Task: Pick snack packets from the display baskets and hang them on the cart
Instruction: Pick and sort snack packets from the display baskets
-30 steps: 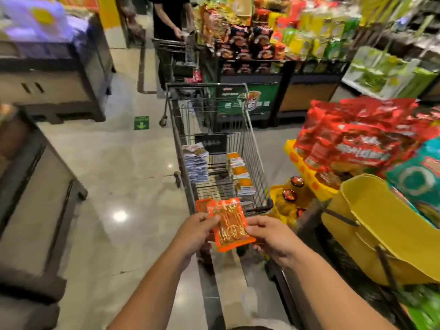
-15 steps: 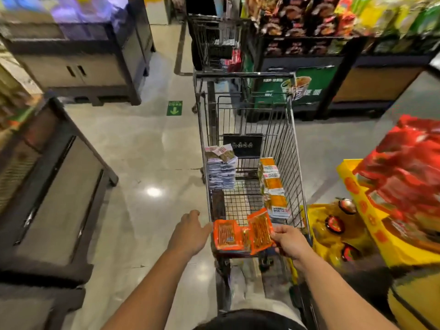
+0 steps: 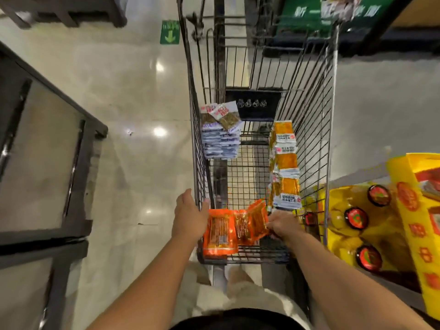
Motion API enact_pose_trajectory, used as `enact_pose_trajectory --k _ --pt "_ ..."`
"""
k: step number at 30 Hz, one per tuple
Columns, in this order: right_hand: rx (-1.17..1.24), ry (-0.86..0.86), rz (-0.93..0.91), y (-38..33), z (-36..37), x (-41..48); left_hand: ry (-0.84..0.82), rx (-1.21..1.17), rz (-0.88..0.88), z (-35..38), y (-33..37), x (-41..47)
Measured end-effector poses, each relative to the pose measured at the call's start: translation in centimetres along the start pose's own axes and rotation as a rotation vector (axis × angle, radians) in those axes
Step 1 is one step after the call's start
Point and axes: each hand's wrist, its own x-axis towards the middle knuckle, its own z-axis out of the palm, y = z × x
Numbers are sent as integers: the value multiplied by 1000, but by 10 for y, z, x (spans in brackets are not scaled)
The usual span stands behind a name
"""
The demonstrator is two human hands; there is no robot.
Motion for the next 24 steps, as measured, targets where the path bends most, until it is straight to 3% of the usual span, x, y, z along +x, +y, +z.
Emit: enact_pose_trajectory --k 7,13,19,21,24 --pt "-24 -92 156 -5 37 54 59 -154 43 24 3 50" --pt "-57 -64 159 -4 70 88 176 -184 39 46 -3 58" --pt "-747 -231 -26 5 77 102 177 -190 43 48 -4 57" --pt "-850 -211 -38 6 76 105 180 -178 33 49 -6 58" --pt "-822 -74 -121 3 77 111 197 -144 10 51 -8 58"
